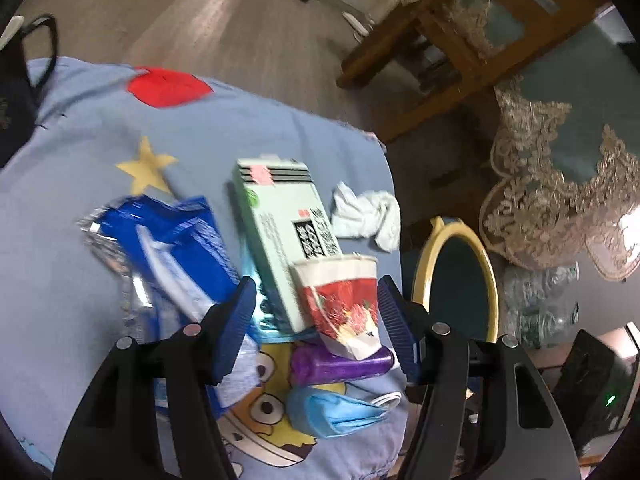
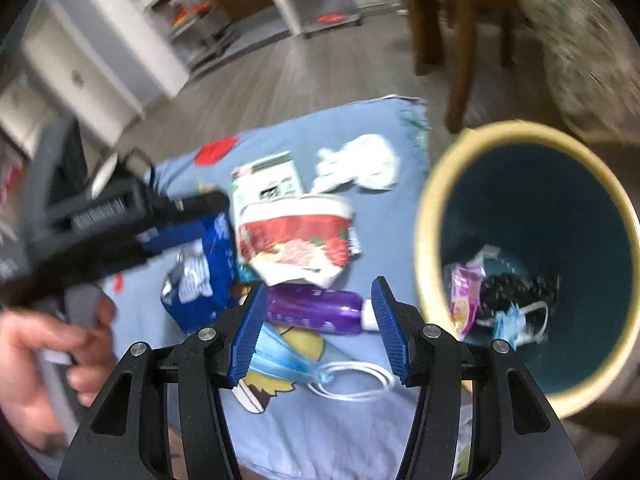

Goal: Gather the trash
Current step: 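Lower the right gripper onto the red floral paper cup while the left gripper approaches another blue mask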

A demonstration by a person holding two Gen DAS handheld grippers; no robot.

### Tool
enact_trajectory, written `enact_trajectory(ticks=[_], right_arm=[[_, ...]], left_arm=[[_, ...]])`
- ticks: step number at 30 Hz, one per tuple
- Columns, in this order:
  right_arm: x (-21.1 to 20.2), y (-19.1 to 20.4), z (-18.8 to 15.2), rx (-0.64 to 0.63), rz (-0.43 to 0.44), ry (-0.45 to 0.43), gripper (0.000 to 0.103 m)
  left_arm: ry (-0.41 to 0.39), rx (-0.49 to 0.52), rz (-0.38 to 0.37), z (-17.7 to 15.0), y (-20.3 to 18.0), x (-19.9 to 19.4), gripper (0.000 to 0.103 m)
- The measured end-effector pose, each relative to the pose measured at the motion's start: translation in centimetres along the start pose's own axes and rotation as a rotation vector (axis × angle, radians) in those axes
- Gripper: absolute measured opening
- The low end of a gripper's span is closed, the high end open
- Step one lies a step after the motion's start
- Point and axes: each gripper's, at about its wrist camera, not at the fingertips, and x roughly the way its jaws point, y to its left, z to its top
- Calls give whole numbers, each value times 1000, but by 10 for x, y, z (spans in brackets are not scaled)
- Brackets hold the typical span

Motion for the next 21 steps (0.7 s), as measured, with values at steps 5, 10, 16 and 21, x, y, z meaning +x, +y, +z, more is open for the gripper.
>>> enact_trajectory(ticks=[5, 10, 16, 21], right_arm=[[27, 30, 6, -131, -46, 38, 61], [54, 47, 9, -225, -118, 76, 63], [70, 56, 5, -300, -184, 92, 61], [62, 48, 6, -256, -109, 86, 38]], left_arm=[[-36, 4, 18, -2, 12, -25, 62], [-102, -20, 44, 1, 38, -57, 62], [-102, -32, 34, 0, 51, -68, 62], [-84, 39, 47, -7, 34, -63, 62]])
